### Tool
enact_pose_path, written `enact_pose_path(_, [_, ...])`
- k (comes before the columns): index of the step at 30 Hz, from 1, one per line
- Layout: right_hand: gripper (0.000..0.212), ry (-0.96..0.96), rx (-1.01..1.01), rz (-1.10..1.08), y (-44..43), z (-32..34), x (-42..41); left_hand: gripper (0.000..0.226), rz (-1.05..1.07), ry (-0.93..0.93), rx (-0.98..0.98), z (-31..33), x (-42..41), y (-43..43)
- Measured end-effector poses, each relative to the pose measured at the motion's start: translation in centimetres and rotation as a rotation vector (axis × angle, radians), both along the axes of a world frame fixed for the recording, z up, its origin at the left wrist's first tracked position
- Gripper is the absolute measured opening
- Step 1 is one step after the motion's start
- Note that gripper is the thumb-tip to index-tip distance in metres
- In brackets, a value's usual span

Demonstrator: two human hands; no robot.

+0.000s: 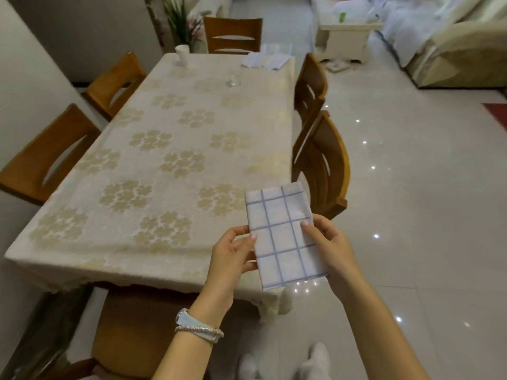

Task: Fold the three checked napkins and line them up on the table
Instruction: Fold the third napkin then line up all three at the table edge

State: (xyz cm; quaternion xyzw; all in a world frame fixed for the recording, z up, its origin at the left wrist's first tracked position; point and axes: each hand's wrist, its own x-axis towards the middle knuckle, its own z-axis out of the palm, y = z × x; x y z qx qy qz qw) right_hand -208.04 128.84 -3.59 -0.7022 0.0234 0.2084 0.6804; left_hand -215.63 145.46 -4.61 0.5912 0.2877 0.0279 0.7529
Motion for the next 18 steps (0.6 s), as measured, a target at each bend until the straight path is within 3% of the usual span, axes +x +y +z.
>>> enact_pose_path(7, [0.014, 0.006, -0.005, -0.14, -12.2, -0.6, 4.3, 0.018, -0.113, -0.039, 0.068, 0.7, 6.9, -11.7])
enact_pose_path(18, [0.018, 0.008, 0.038, -0.233, -29.5, -0.2, 11.3, 0.022, -0.248, -0.041, 0.021, 1.3, 16.6, -27.6])
